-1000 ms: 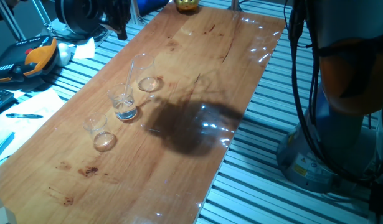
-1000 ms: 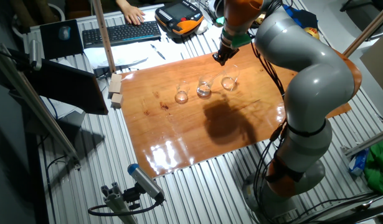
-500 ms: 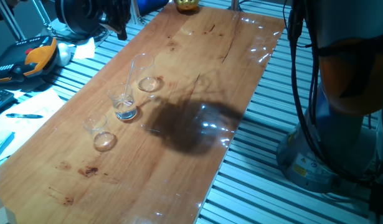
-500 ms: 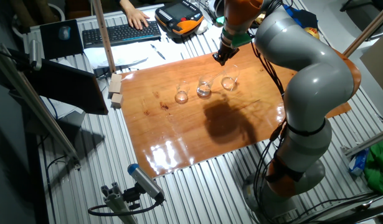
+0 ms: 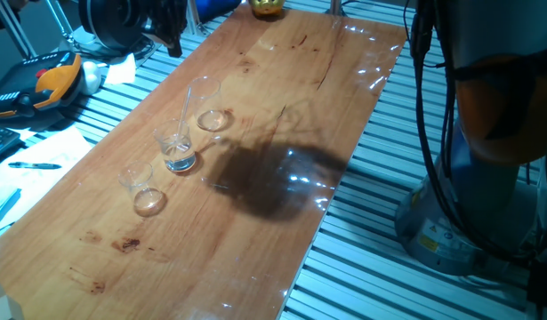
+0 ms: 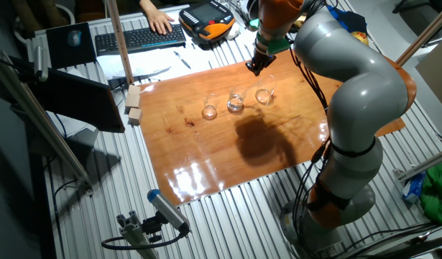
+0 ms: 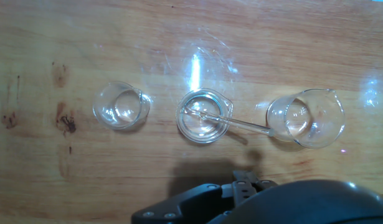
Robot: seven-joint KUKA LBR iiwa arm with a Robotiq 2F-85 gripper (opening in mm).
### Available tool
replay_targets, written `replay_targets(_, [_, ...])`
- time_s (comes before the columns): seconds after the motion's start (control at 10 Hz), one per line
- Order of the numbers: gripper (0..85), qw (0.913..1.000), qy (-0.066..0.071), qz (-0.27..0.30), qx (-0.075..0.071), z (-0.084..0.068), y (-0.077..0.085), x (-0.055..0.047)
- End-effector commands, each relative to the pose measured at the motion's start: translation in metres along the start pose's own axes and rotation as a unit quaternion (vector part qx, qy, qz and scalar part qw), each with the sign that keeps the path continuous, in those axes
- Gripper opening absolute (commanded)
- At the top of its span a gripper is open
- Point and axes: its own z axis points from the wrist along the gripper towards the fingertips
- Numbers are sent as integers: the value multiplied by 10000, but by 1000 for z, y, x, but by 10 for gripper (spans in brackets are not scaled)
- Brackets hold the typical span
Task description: Stir the beaker with a glass rod
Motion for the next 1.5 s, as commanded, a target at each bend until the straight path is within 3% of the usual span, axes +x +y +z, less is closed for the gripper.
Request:
replay_targets(0.0, [0, 10000, 1, 0, 6, 0, 0, 0])
replay_targets(1.4, [0, 10000, -28, 38, 25, 4, -4, -2])
